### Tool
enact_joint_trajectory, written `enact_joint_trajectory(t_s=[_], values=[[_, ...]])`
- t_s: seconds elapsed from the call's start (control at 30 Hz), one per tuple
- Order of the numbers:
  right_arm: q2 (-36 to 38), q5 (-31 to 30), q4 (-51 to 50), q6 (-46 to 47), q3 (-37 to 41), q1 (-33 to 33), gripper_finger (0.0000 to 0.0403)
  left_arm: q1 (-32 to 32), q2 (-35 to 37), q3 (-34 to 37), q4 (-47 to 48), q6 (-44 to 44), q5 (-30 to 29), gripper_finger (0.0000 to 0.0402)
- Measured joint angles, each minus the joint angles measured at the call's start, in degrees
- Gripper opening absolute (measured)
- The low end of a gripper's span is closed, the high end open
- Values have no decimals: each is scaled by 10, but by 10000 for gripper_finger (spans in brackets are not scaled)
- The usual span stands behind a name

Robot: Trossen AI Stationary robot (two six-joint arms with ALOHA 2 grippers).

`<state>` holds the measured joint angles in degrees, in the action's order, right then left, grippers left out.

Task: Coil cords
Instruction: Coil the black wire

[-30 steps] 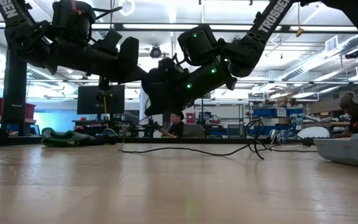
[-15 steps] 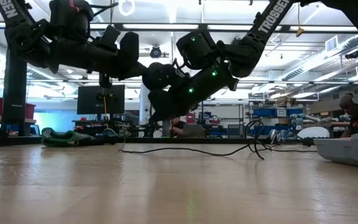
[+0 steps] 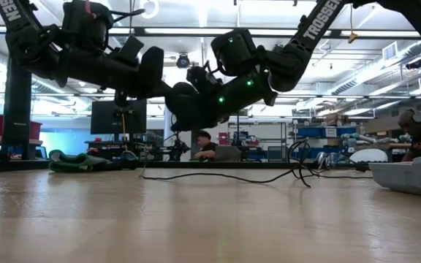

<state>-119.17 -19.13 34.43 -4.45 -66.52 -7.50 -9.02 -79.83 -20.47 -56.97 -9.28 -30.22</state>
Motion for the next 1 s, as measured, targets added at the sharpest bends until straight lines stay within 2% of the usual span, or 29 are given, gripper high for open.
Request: enact_joint_trajectory(t_s=[0.27,0.4,0.73,1.0], values=[[-1,2,-1,-3,0,9,0,0,0,0,16,15,-14,0],[-1,-23,-42,25,0,7,0,0,-1,0,-16,15,-14,0],[-1,-26,-90,76,0,-2,0,0,-1,0,-79,9,1,0],[-1,-23,-71,75,0,-9,0,0,-1,0,-62,0,9,0]])
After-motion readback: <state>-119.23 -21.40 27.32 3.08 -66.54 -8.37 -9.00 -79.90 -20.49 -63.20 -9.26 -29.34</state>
